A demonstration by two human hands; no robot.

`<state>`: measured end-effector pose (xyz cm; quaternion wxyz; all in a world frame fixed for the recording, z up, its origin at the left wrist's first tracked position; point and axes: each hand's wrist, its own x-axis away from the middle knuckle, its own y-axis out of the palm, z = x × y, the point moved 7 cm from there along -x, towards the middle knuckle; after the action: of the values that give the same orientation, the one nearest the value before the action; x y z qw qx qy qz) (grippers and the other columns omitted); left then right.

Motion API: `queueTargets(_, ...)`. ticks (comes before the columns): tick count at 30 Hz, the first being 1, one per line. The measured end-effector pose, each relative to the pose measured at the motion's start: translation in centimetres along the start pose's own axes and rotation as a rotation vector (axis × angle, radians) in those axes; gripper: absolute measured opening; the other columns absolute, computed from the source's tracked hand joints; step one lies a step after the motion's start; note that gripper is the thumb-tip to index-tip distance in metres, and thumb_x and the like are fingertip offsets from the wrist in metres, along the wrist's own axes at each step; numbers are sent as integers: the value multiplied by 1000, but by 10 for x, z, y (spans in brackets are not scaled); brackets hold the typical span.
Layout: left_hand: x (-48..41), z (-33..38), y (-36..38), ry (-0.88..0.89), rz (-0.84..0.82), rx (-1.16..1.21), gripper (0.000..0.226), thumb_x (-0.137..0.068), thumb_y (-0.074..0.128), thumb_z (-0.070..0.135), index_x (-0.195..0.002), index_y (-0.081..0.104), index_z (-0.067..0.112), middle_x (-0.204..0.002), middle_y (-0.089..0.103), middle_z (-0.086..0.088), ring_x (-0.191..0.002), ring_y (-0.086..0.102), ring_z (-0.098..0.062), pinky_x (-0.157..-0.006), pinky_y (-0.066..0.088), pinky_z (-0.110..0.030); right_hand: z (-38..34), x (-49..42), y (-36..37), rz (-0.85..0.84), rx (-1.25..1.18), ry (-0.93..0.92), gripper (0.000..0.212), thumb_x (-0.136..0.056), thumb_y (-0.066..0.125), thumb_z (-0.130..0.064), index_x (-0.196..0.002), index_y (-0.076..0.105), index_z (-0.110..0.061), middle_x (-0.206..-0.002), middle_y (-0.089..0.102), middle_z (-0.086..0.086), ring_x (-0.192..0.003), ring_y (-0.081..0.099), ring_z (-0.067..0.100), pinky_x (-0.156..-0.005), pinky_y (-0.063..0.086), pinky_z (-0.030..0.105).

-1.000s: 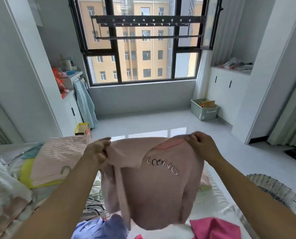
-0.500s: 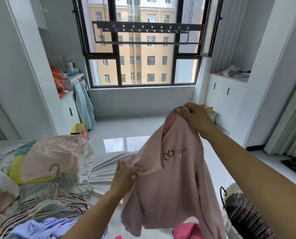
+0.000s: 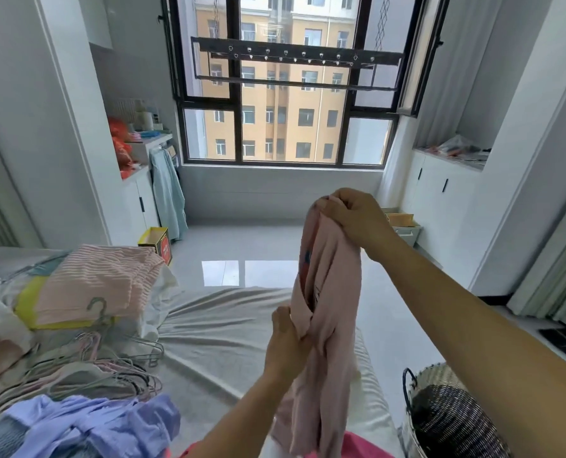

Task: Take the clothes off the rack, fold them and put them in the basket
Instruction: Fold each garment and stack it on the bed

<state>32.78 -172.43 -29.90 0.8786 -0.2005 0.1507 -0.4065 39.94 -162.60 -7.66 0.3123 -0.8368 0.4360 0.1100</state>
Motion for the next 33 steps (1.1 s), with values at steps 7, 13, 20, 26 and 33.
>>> queueTargets(7,-35,-20,-106,-71,274,23,26,-83,59,0,-65,53,17,-75,61,-13,-74,53,-23,-57,30,-29,40,2,-57,65,31,128,30,-88,62,-29,-91,68,0,-84,62,10,-77,52,17,-70,40,30)
queueTargets(13,-71,9,-173,-25,337,118,6,-86,61,9,-90,58,11,-88,62,-14,-80,54,-22,-69,43,-33,74,13,-57,-86,173,258,39,-85,65,-36,-79,60,2,-72,47,10,-62,40,15,-56,28,28)
queueTargets(20,-71,44,-207,105,362,-39,20,-91,56,10,-104,67,-1,-98,66,-15,-90,57,-22,-75,41,-25,109,44,-49,-571,419,366,11,-81,72,-18,-83,60,-17,-81,57,0,-82,53,17,-69,42,24)
queueTargets(26,-61,43,-199,18,260,168,19,-95,47,7,-100,65,8,-86,64,-7,-86,55,-21,-71,44,-28,130,44,-57,-319,444,357,24,-81,71,-20,-65,54,-16,-66,51,-2,-64,44,14,-55,31,23)
queueTargets(33,-52,52,-206,162,177,-279,21,-98,42,14,-102,60,4,-93,57,-7,-88,50,-20,-74,32,-26,149,58,-49,-88,122,345,26,-91,57,-31,-75,48,-12,-70,46,2,-64,39,13,-56,27,27)
